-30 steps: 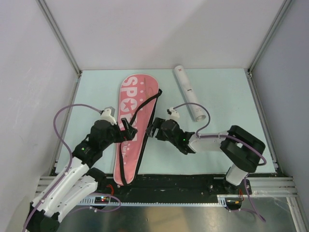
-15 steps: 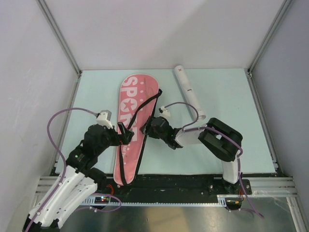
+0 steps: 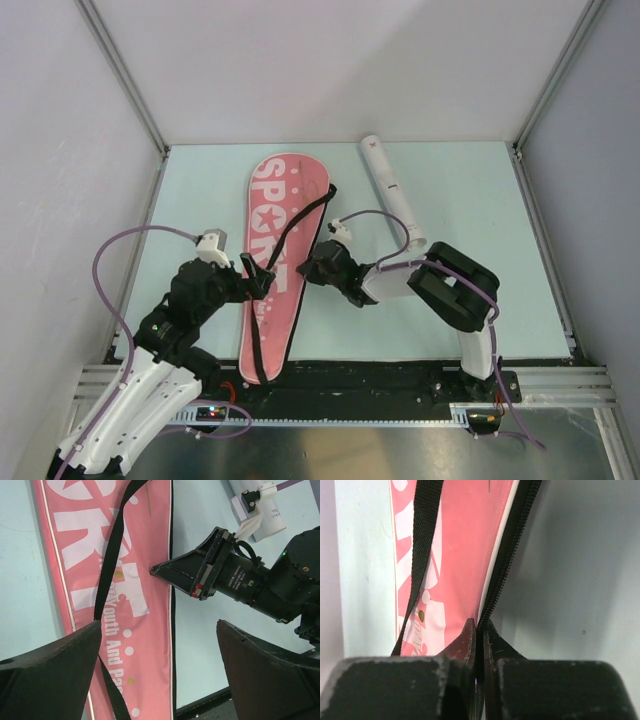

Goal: Pack up the badminton gear

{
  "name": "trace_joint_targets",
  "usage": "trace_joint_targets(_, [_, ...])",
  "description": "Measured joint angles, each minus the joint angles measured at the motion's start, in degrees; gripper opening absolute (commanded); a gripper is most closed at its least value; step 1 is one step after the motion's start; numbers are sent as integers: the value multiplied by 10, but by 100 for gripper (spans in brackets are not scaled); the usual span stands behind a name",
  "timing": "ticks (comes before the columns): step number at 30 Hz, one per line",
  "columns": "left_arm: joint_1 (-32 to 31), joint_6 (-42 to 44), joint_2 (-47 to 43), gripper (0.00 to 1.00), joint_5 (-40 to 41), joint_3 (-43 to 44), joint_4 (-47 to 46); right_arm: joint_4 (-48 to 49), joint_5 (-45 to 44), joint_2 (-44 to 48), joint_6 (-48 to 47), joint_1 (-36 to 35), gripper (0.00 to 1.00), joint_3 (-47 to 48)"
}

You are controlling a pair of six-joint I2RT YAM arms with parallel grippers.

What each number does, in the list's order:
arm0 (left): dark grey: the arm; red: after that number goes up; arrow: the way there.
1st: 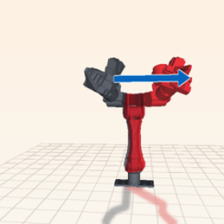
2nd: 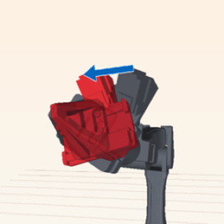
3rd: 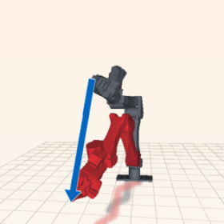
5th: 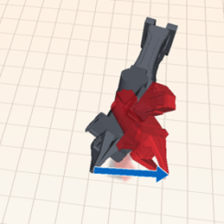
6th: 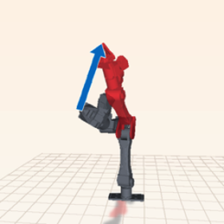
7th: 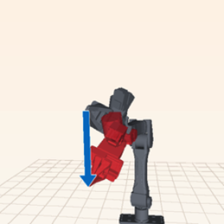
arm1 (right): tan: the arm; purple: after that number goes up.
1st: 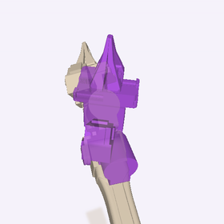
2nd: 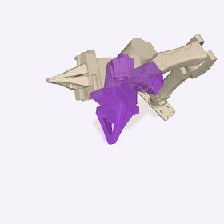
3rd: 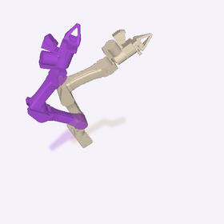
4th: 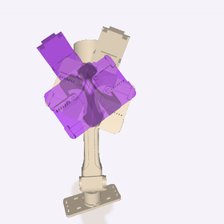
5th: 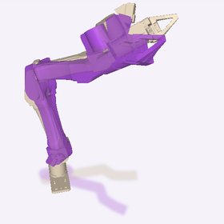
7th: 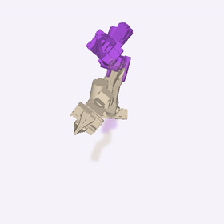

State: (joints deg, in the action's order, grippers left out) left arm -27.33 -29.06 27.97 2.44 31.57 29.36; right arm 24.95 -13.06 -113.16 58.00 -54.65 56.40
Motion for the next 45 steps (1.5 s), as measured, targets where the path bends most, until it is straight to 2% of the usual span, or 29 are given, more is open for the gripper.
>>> trace_joint_targets(5, [0,-13,0,100,15,0,0,-50,-1,52,-89,3,0,-4])
trace_joint_targets(9, [0,-26,8,100,40,10,10,-111,-11,135,-196,5,0,-8])
trace_joint_targets(17, [12,-56,83,100,65,91,21,-219,-47,290,-426,11,0,-7])
trace_joint_targets(22, [43,-70,138,100,64,134,29,-284,-83,338,-587,13,0,9])
trace_joint_targets(28, [82,-111,160,97,111,190,36,-303,-119,357,-783,3,0,17])
trace_joint_targets(32, [122,-131,174,98,142,234,38,-298,-146,356,-875,-11,0,19])
trace_joint_targets(39, [229,-168,186,97,140,250,44,-237,-208,308,-955,-79,0,-19])
trace_joint_targets(45, [298,-202,173,99,109,203,61,-188,-258,250,-940,-155,0,-66])
